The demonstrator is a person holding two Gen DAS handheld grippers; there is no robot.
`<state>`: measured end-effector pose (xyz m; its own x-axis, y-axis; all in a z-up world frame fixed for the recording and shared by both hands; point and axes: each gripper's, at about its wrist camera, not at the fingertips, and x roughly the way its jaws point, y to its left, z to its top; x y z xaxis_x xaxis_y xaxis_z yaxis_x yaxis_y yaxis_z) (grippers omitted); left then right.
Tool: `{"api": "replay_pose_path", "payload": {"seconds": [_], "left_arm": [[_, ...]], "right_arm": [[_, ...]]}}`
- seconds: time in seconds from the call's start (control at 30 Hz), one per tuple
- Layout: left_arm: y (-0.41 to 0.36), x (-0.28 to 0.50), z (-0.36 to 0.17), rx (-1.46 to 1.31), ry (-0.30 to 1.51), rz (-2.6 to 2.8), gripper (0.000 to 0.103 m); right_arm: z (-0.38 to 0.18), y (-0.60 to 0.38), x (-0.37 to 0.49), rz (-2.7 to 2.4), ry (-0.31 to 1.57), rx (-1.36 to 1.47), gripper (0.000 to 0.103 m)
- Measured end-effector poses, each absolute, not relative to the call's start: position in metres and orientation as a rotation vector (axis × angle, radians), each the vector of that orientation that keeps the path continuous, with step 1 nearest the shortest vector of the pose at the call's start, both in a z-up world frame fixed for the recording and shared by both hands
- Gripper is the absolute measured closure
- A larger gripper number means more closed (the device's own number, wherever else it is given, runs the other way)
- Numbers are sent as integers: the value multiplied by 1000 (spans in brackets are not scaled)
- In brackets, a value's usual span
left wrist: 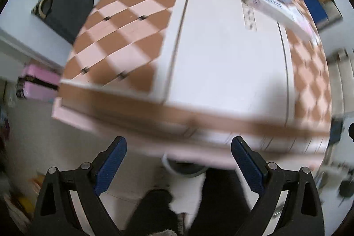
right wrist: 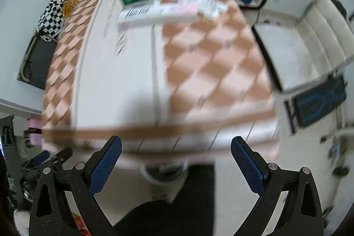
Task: Collect trash
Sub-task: 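Raise both tools back toward the table, then grasp the Dental Doctor toothpaste box with the left tool while the right tool grasps the white leaflet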
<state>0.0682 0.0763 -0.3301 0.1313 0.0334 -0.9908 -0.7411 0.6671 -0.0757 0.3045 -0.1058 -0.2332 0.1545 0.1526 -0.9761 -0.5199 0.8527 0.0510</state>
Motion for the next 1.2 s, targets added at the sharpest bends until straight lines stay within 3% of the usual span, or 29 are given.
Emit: {"api": "replay_pose_path", "payload": {"seconds": [0.17, 0.2, 0.23, 0.27, 0.57, 0.6, 0.63, 0.7, 1.0, 1.2], "left_arm": [[94, 171, -335, -878, 1325, 703, 7], [98, 196, -338, -933, 1321, 711, 8], [100, 216, -340, -990, 1317, 710, 8], [103, 236, -344, -1053, 1309, 705, 8], [117, 365, -392, -1581, 1176, 727, 8], [119, 368, -393, -1587, 1165, 745, 16], [123, 372, -393, -1572, 1178, 781, 32], [127, 368, -392, -1541, 1180, 819, 45], [134, 318, -360, -961, 1398, 798, 50], [155, 280, -378, -917, 1463, 745, 53]], "right_arm": [[-248, -81, 444, 506, 1323, -386, 7], [-252, -77, 476, 502, 1326, -394, 13], [-257, -74, 495, 501, 1337, -396, 29], [-265, -72, 521, 497, 1355, -395, 36], [-313, -55, 631, 494, 1441, -382, 36], [-316, -51, 634, 514, 1447, -385, 35], [-318, -50, 633, 528, 1452, -391, 35], [-324, -40, 634, 578, 1469, -416, 34], [-358, 24, 602, 758, 1487, -655, 18], [-390, 57, 592, 745, 1479, -812, 18]]}}
